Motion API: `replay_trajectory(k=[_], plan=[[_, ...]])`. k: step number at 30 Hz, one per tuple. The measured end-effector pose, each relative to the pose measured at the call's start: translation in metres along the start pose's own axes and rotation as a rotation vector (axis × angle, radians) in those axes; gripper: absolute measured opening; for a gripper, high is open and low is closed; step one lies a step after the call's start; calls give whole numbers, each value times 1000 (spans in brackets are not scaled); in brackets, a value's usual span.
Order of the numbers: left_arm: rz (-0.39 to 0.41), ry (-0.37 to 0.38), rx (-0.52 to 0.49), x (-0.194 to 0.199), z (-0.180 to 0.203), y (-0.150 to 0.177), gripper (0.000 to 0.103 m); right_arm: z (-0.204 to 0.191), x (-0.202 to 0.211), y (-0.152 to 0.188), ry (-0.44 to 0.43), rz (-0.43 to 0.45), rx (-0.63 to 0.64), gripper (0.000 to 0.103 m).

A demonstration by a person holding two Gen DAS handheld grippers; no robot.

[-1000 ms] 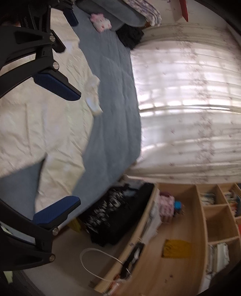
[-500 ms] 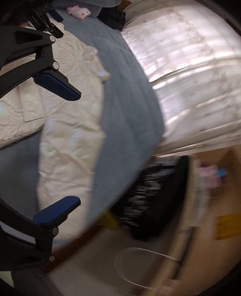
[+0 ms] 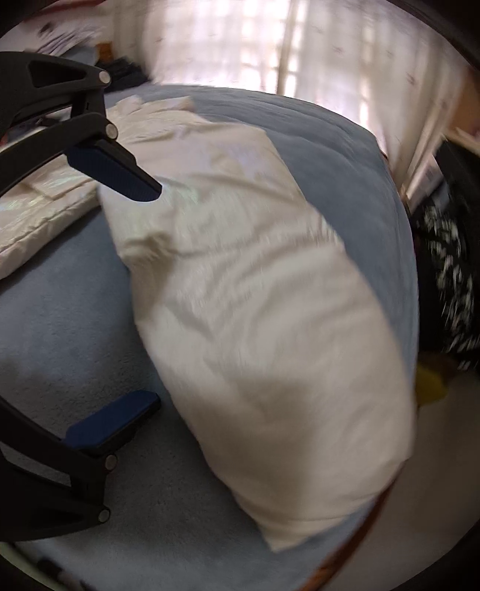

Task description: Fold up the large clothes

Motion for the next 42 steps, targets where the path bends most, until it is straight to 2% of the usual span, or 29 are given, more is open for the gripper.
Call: replay_trajectory(k=[5,8,9,11,12,13,14,17,22,25,28,31,33,35,37,40,42], plan=[[-9,20,47,-1,-13,7,102,4,-21,-6,31,50,-63,103],[-2,33,43,4,-18,12,101,-8,-23,-6,54,105,-19,102],[-2,40,39,7,-20,14,99,-16,-23,-7,54,124,12,98],[-2,57,35,11,-23,16,94,-29,-18,-11,64,167,85,41],[-2,69,38,14,-26,17,92,-32,-17,-13,62,170,104,29],[0,75,43,16,-28,18,92,-37,-13,-14,47,180,120,12],[8,79,52,20,-31,19,92,-43,-5,-14,42,204,142,10],[60,73,79,35,-43,20,92,-72,26,-6,53,306,254,8],[134,26,142,64,-75,21,92,-143,91,38,-21,462,508,7],[172,-25,187,82,-101,25,92,-200,118,86,-66,532,738,7],[187,-65,235,93,-131,33,92,-249,114,151,-60,548,996,7],[192,-89,277,100,-159,45,92,-273,84,208,-24,523,1188,9],[194,-117,289,101,-177,55,92,-280,51,246,-18,434,1303,14],[180,-135,298,98,-189,62,92,-275,25,276,-38,328,1363,42],[158,-139,321,95,-204,71,92,-269,4,298,-36,265,1415,53],[122,-111,371,89,-220,80,92,-255,-14,339,-6,211,1490,53],[104,-79,393,84,-225,83,92,-247,-17,348,-14,178,1497,53]])
Point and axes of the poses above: each gripper's, at about its wrist camera, not at the fingertips, and x roughly against the way its jaws point, z to its right, y to its underside, the point moved 2 cm from there along -x, roughly the way its jaws point
